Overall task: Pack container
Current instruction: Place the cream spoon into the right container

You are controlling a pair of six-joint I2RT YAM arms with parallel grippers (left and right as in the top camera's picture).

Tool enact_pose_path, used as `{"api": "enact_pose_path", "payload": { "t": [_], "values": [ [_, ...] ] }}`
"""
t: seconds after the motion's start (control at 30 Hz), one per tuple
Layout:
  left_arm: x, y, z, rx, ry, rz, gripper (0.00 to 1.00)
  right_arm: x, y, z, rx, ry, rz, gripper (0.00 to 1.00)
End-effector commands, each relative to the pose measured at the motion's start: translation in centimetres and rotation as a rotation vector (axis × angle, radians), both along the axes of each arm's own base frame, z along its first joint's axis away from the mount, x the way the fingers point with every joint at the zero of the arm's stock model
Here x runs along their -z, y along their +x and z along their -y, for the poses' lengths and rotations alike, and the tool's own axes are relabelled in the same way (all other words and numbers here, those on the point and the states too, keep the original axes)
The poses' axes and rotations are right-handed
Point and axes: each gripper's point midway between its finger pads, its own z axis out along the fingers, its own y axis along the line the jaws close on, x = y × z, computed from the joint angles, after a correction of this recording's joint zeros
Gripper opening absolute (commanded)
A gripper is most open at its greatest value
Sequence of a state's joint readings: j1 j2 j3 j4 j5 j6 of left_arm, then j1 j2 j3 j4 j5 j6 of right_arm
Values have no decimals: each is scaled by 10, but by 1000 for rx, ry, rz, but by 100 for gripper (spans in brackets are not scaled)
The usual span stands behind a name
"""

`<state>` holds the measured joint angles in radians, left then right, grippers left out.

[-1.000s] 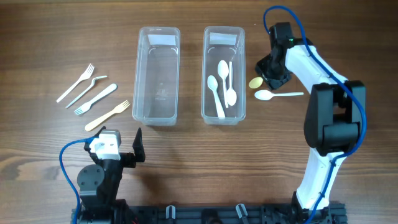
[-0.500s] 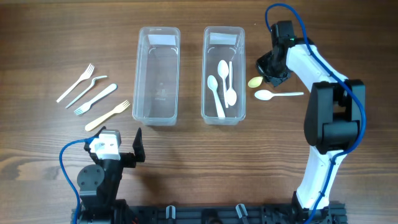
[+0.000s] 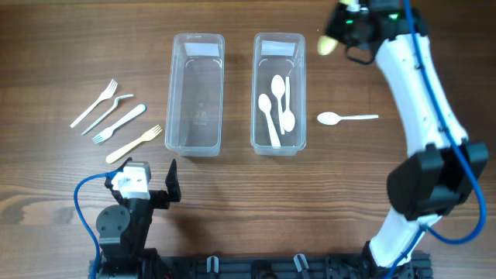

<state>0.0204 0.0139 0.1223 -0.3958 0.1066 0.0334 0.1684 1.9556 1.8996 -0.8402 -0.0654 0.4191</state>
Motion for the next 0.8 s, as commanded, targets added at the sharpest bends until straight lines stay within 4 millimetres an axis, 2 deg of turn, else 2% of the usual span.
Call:
{"api": "enact_pose_path", "payload": {
  "t": [0.0, 0.13, 0.33, 0.4, 0.43, 0.5, 0.57, 0.67, 0.77],
  "values": [
    [0, 0, 4, 25, 14, 9, 100, 24, -37, -75, -366, -120, -56, 4],
    [0, 0, 4, 25, 14, 9, 100, 52, -63, -92, -374, -212, -140, 4],
    [0, 0, 4, 25, 14, 9, 100, 81, -80, -88, -342, -212, -228, 5],
    [0, 0, 4, 25, 14, 9, 100, 84, -84, -86, -392, -243, -238, 25],
    [0, 0, 4, 25, 14, 9, 100, 84, -85, -86, -420, -259, -234, 52],
    [0, 0, 4, 25, 14, 9, 100, 81, -84, -86, -471, -284, -214, 73],
    [0, 0, 4, 25, 14, 9, 100, 76, -84, -89, -513, -287, -200, 82],
    [0, 0, 4, 25, 14, 9, 100, 63, -86, -87, -526, -282, -195, 84],
    [0, 0, 4, 25, 14, 9, 100, 45, -90, -72, -501, -254, -203, 83]
  ]
}}
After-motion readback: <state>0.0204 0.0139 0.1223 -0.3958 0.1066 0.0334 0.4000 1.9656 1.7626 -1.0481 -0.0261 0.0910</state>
